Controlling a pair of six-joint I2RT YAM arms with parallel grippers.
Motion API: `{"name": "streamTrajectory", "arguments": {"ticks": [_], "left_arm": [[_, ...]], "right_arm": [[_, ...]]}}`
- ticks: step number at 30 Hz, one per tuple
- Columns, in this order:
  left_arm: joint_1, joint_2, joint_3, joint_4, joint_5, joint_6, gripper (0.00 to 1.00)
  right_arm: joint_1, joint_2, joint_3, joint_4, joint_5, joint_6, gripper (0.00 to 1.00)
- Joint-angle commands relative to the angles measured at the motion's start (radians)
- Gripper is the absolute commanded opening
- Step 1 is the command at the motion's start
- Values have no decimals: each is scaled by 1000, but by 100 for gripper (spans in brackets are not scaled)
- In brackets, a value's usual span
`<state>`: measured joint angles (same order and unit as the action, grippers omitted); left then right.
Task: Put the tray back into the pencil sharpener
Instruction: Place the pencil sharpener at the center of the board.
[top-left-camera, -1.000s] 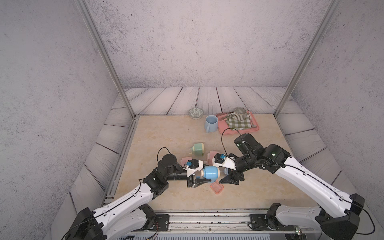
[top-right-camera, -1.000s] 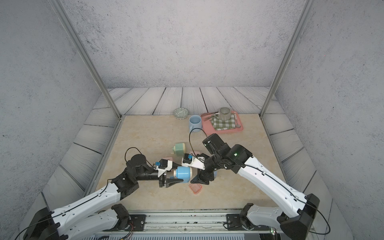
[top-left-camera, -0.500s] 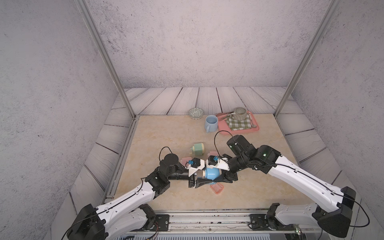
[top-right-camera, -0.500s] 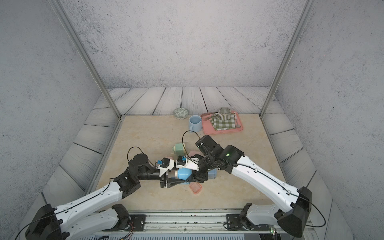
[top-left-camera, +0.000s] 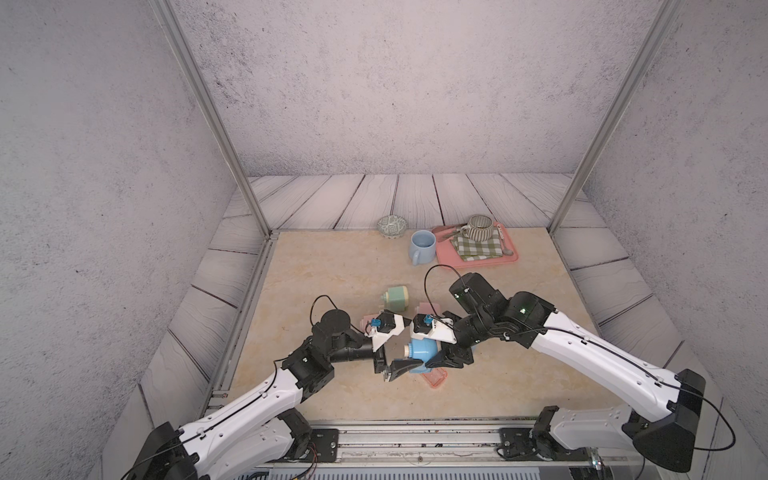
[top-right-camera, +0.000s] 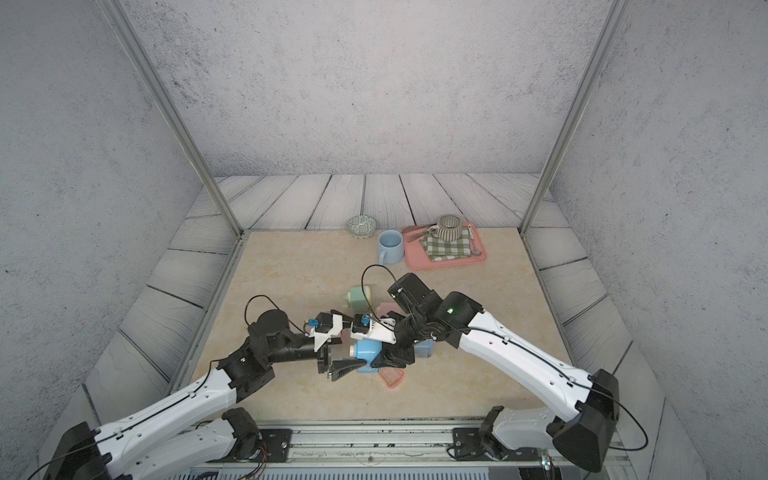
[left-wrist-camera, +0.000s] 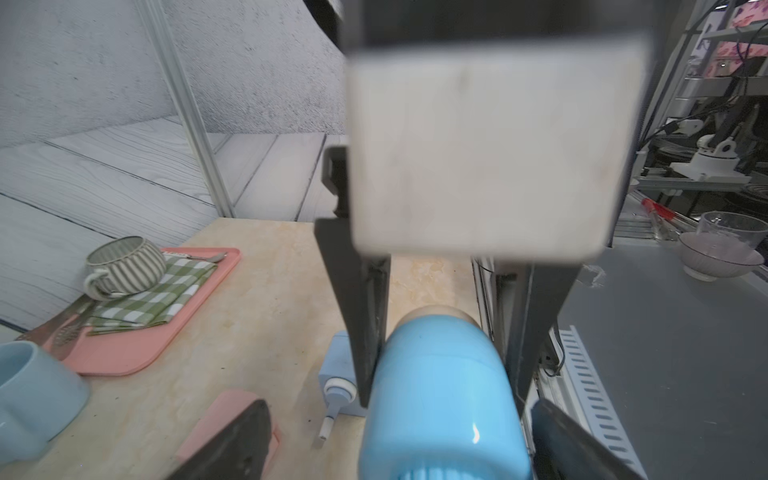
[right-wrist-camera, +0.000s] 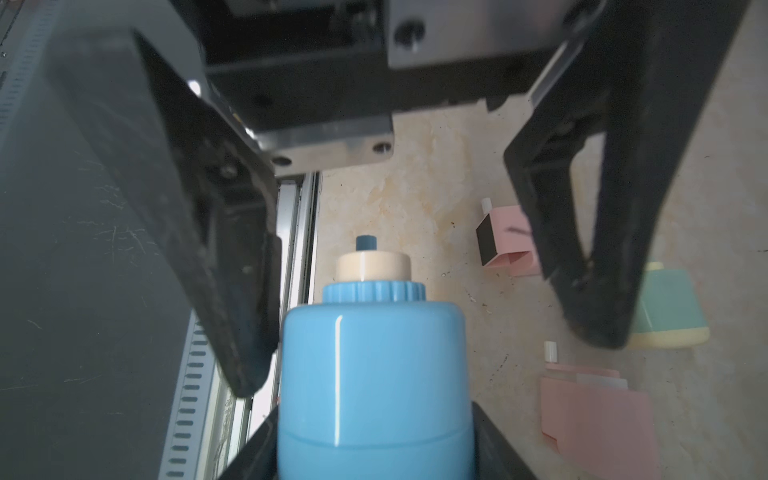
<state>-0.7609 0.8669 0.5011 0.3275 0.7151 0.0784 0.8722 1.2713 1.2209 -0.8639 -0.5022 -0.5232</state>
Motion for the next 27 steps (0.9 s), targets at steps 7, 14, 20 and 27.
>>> {"name": "streamTrajectory", "arguments": {"ticks": [7,14,20,27], "left_arm": [[8,-282,-43,-202,-136,60,99],[8,-385,-25,-317,-303,90,99],[8,-382,-43,-323,-380,72,99],[8,-369,-47,-354,-348,59,99]], "right_arm": [[-143,-97,-96,128,81,245,23],[-316,-164,-132,154,269,362,19],[-448,-50,-113,209,422,412,16],[-480,137,-80,302,448,292,16]]}}
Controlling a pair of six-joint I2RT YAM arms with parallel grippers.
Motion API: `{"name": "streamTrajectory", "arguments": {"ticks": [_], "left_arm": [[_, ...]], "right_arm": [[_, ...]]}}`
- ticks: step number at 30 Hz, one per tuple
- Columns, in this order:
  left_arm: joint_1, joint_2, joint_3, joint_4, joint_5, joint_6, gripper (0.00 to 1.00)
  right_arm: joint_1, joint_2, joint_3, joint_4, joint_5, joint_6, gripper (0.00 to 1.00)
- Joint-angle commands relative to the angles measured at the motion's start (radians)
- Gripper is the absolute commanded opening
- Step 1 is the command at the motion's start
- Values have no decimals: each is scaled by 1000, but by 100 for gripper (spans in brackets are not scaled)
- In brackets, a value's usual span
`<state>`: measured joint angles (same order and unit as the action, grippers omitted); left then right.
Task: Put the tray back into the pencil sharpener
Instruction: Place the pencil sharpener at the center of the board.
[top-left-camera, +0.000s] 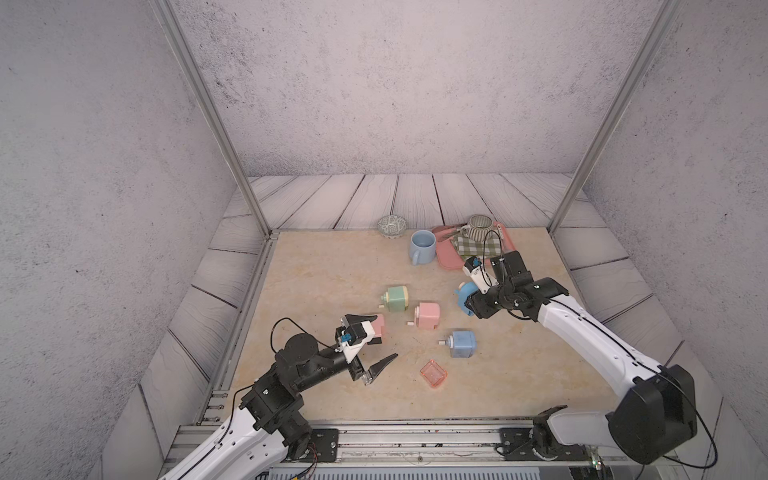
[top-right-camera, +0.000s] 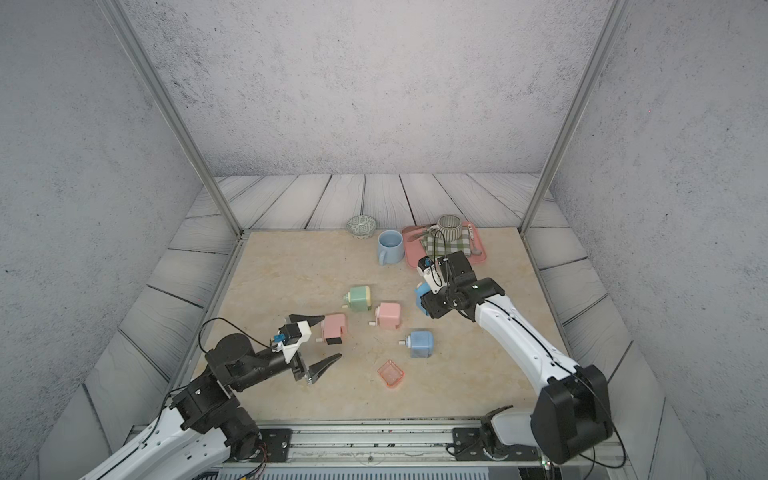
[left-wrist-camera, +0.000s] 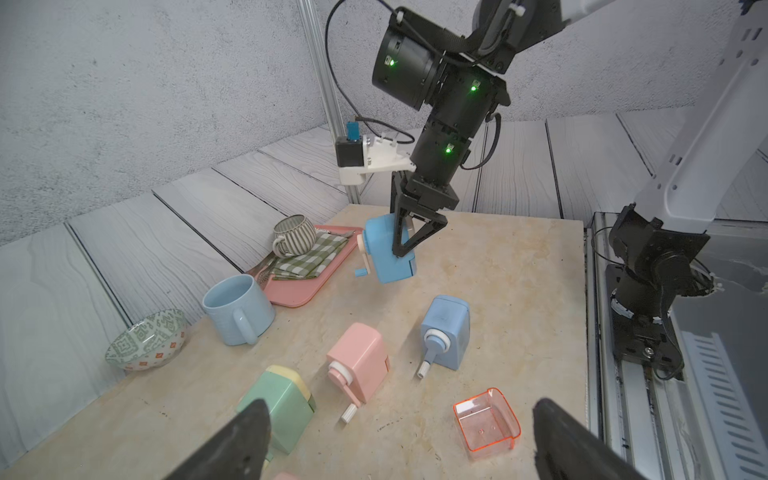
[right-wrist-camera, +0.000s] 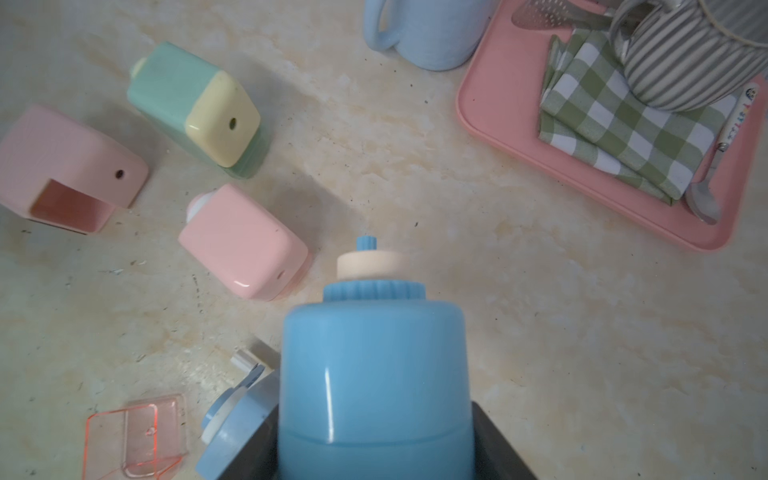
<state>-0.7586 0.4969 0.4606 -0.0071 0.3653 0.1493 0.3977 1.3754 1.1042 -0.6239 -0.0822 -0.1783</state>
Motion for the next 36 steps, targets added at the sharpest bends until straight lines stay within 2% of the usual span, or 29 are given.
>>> {"name": "streamTrajectory", "arguments": {"ticks": [1,4,12,20,32,34,36], "left_arm": [[6,-1,-7,-21,2,-11,99],[5,-9,-10,-24,-10,-12,99],[7,-9,-15,-28,-11,-7,99],[6,-3,-23,-6,2,-28,99],[7,-6,-26,-11,-39,-33,99],[6,-7,-26,-12,-43,-37,99],[7,-9,-28,-12,-50,-42,99]], "right_arm": [[-9,56,40,72,18,-69,16],[-18,115,49,104,-4,-102,16],[-47,219,44,174,-73,-72,17],[-46,275,40,185,-64,-55,21],[-47,332,32,172,-49,-79,34],[-47,335,26,175,-53,-82,40],[-47,331,16,175,-62,-87,51]]}}
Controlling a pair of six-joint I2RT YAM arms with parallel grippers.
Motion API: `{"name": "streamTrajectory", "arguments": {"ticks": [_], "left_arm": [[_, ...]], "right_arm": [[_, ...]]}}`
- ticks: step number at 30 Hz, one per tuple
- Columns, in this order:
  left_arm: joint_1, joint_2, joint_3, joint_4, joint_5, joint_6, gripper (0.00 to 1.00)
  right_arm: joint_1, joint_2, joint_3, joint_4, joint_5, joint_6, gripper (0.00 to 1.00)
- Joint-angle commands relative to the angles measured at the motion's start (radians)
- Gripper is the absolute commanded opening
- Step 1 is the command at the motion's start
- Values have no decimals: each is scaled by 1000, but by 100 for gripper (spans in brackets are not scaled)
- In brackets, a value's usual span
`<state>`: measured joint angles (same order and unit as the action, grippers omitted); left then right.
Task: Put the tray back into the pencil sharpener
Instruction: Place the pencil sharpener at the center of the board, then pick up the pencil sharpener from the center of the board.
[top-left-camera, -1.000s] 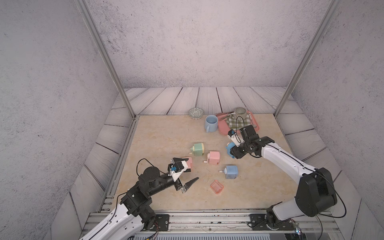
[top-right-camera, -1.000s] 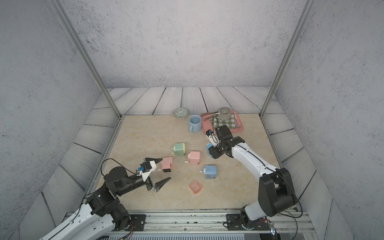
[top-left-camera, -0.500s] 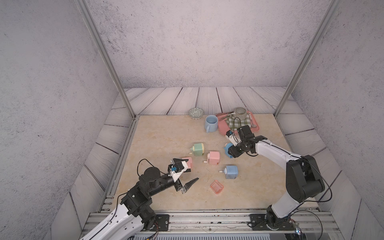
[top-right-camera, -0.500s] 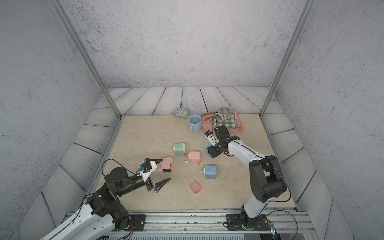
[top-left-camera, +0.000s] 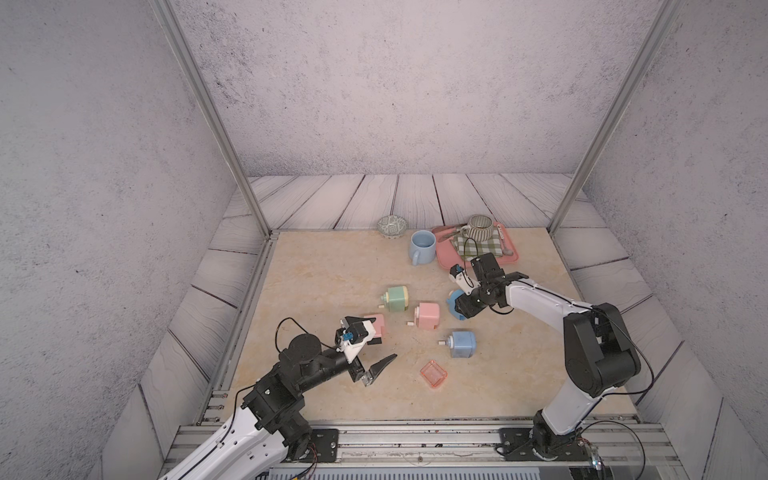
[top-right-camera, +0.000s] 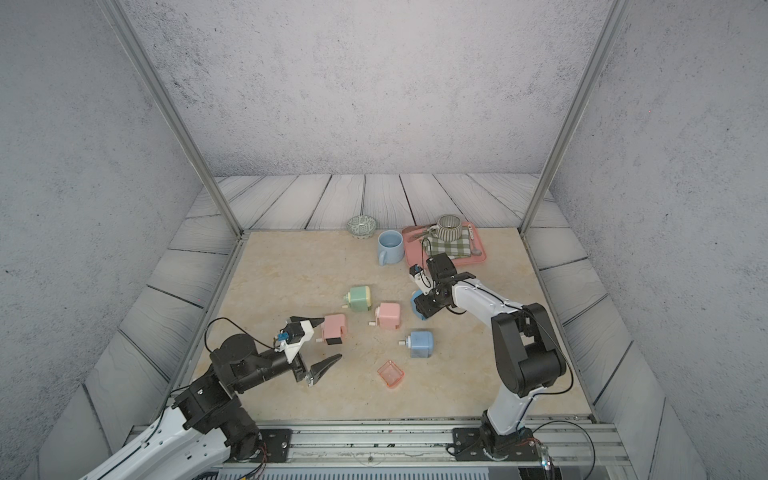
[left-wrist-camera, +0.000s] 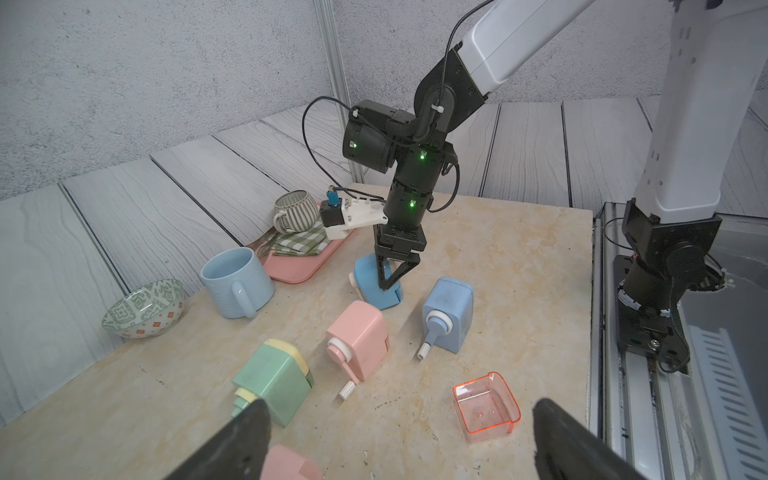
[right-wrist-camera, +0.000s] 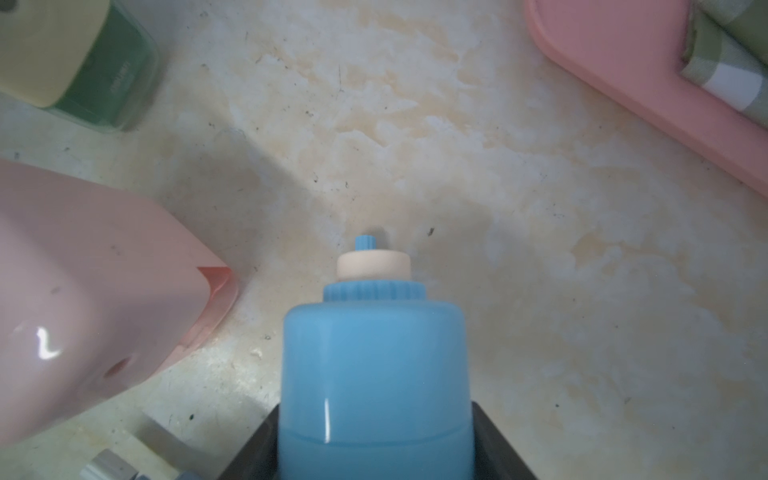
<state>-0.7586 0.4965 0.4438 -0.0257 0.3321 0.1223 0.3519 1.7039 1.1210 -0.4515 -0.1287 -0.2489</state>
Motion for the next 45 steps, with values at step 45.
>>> {"name": "streamTrajectory", "arguments": {"ticks": [45], "left_arm": [[209,542,432,-536,-257,-403,99]], "right_arm": [[35,-668,-119,-173,-214,468,79]]}}
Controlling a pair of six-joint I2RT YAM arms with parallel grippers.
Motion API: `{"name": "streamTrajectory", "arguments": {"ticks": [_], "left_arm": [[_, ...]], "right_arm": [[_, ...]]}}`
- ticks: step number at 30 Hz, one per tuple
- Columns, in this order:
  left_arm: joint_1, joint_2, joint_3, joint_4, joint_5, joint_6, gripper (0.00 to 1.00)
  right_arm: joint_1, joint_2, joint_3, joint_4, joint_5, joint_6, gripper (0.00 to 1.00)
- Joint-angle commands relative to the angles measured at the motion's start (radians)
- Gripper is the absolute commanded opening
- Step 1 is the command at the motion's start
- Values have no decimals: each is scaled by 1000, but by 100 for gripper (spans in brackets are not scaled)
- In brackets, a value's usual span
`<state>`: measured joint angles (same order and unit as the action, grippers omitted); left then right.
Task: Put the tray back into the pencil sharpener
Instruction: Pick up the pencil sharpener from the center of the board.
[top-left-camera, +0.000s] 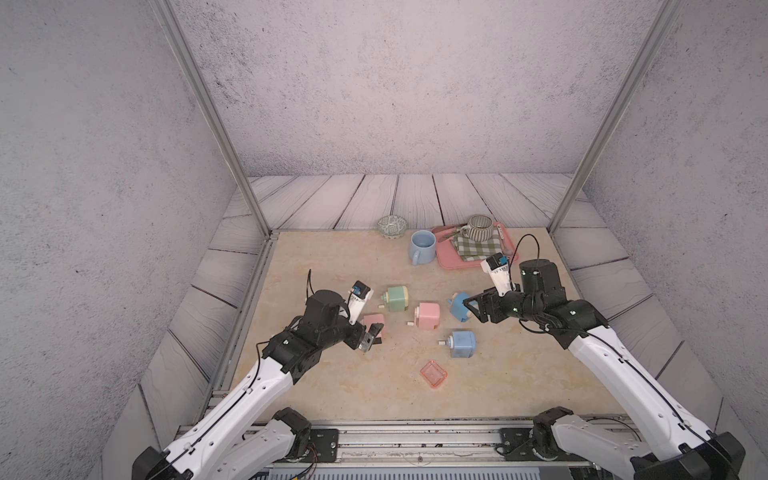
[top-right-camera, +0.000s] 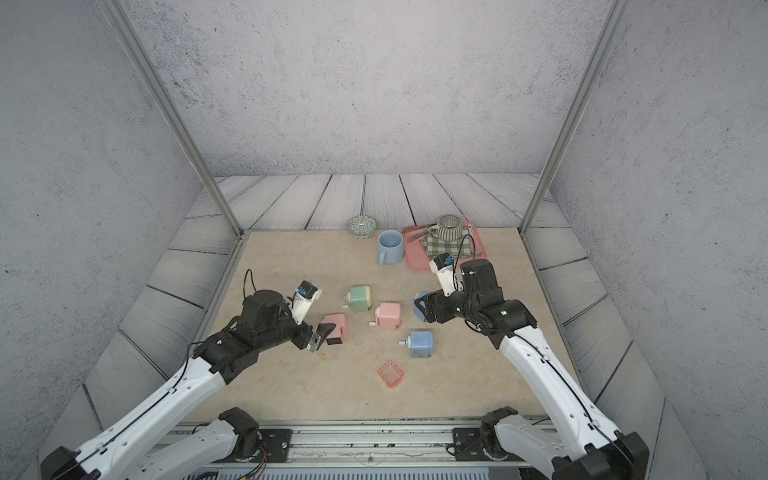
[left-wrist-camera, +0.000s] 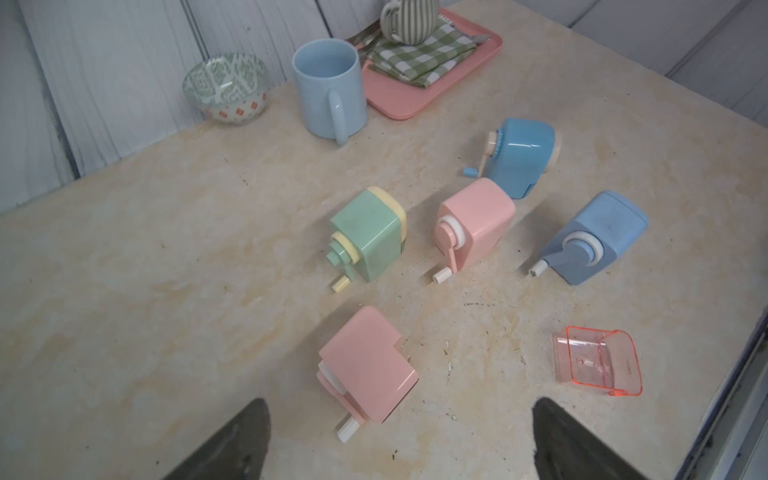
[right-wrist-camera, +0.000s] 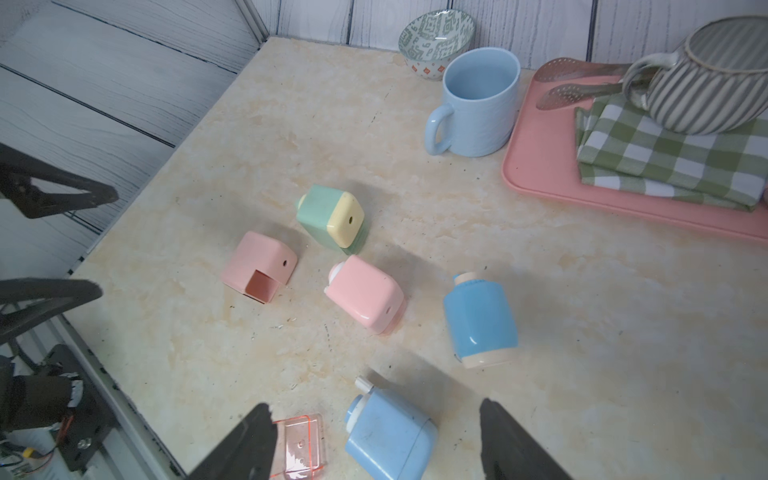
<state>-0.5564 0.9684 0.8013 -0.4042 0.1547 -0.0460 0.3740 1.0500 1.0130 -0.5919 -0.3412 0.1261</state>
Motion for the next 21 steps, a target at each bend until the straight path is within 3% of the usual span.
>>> {"name": "streamTrajectory", "arguments": {"ticks": [1,5,9,15,21], "left_arm": [[7,111,104,-195,-66,-278,99],[1,219,161,-285,-49,-463,92],[-32,292,181,-326,-113,-541,85],[-64,398,202,-346,-186,-565,86],[-88,499,217,-275,-181,-558,87]], "right_arm": [[17,-14,-12,-40,11,101,78],[17,-10,-11,-60,48,110,78],[17,-1,-13,-66,57,102,78],[17,13,-13,-71,63,94,78],[16,6,-18,-83,71,91,78]]}}
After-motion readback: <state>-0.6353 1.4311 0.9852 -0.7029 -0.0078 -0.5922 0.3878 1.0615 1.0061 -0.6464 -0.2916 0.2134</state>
